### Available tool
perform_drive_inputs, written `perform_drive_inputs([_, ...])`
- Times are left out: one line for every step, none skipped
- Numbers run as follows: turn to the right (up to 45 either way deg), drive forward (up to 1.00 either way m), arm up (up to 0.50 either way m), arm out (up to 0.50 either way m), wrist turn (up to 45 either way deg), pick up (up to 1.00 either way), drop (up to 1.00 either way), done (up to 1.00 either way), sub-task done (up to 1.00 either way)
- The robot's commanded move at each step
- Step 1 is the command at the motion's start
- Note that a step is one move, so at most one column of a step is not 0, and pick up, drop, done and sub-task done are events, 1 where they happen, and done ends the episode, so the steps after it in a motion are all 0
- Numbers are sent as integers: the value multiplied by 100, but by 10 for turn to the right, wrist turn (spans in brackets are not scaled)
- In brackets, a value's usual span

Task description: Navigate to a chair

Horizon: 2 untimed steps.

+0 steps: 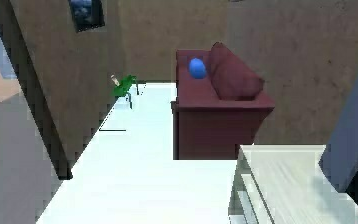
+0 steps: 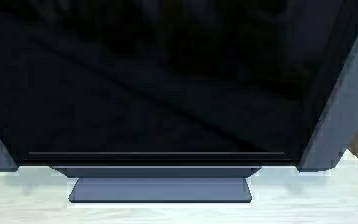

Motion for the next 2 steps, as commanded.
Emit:
perform_drive_inputs([-450, 0, 0, 0, 0, 0, 0, 0, 0])
perform_drive_inputs([-450, 0, 0, 0, 0, 0, 0, 0, 0])
